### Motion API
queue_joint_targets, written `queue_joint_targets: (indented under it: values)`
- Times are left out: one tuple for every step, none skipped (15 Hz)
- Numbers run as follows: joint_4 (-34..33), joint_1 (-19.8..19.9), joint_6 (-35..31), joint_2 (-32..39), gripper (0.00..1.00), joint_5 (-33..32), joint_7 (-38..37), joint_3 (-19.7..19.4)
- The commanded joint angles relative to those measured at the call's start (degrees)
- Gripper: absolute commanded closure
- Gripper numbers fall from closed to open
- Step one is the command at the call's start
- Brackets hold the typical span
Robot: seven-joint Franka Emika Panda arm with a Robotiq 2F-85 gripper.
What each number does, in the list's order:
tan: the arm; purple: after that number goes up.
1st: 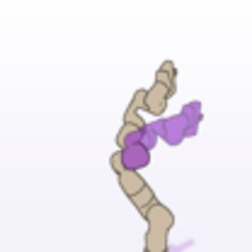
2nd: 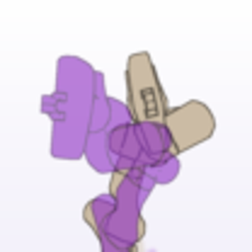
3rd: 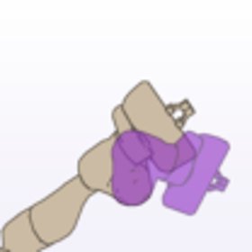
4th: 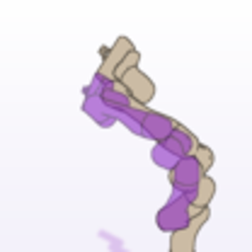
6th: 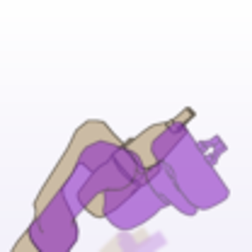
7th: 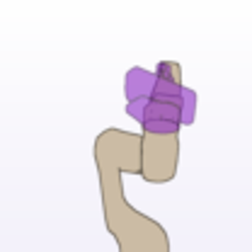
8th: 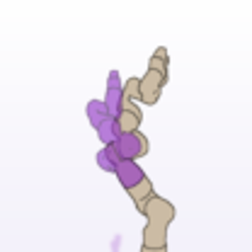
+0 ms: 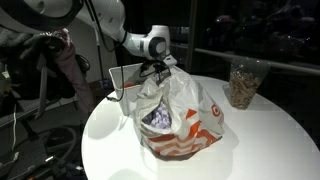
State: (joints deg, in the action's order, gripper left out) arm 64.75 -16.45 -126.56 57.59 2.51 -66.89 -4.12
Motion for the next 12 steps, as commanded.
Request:
queue_joint_targets:
  values:
    - [-3.5, -0.1, 2.5, 1.2, 0.99, -1.2, -1.3, -0.2]
    - [-3.6, 0.0, 3.0, 1.0, 1.00, -1.1, -1.1, -0.1]
    - [-3.6, 0.1, 3.6, 0.8, 1.00, -1.0, -0.9, 0.1]
    - [-3.8, 0.2, 4.0, 0.6, 0.98, -0.9, -0.7, 0.3]
    - [-3.8, 0.3, 4.4, 0.3, 0.98, -0.9, -0.5, 0.3]
    - [-3.8, 0.4, 4.8, -0.2, 1.00, -0.8, -0.3, 0.4]
    - [-3.8, 0.4, 5.4, -0.6, 0.99, -1.0, -0.3, 0.3]
    - [-3.5, 0.5, 6.1, -1.2, 0.99, -1.1, -0.2, 0.2]
    - [-3.1, 0.5, 6.7, -1.9, 0.99, -1.3, 0.1, 0.2]
    - [-2.9, 0.5, 8.0, -2.5, 0.99, -1.3, 0.3, 0.3]
    - [-2.6, 0.7, 8.8, -3.0, 0.99, -1.2, 0.5, 0.5]
    - [-1.9, 0.9, 9.7, -4.0, 0.99, -0.9, 1.2, 0.9]
